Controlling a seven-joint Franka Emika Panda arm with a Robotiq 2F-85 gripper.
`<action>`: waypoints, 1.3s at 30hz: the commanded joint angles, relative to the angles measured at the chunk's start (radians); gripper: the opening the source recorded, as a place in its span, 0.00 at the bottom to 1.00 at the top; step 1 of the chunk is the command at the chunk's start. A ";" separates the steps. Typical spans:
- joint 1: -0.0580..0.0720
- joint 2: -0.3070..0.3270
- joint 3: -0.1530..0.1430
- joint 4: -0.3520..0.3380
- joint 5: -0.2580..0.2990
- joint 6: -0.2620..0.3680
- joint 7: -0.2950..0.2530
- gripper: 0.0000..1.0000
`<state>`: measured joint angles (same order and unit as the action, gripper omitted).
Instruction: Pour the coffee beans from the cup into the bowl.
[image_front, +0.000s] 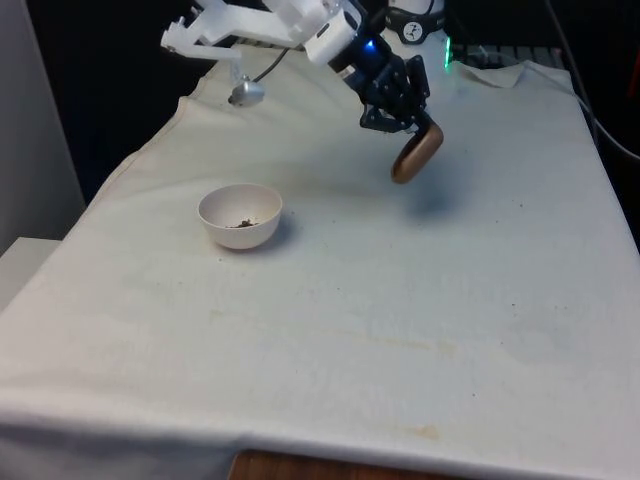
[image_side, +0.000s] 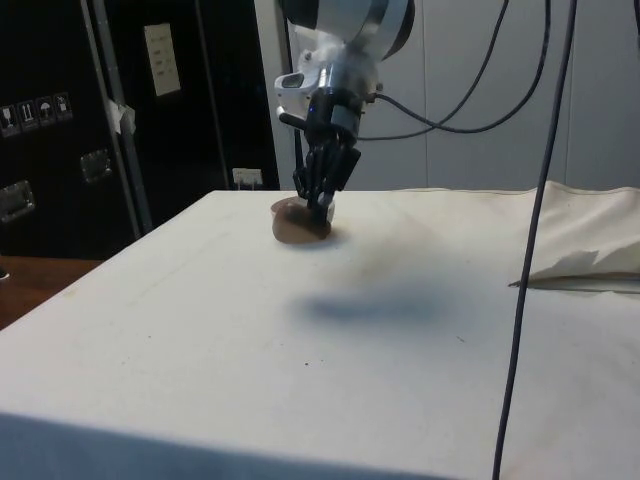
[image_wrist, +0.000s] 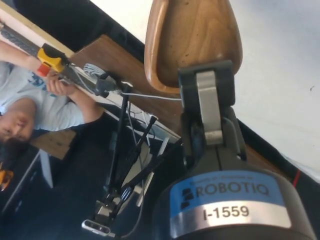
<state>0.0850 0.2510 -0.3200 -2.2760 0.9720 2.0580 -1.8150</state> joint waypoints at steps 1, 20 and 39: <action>0.011 -0.013 0.002 -0.010 -0.015 0.031 0.019 0.00; 0.010 -0.027 0.089 -0.028 -0.055 0.146 0.077 0.00; 0.007 -0.016 0.123 -0.028 -0.108 0.250 0.141 0.00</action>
<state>0.0850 0.2340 -0.1930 -2.3030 0.8720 2.2950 -1.6840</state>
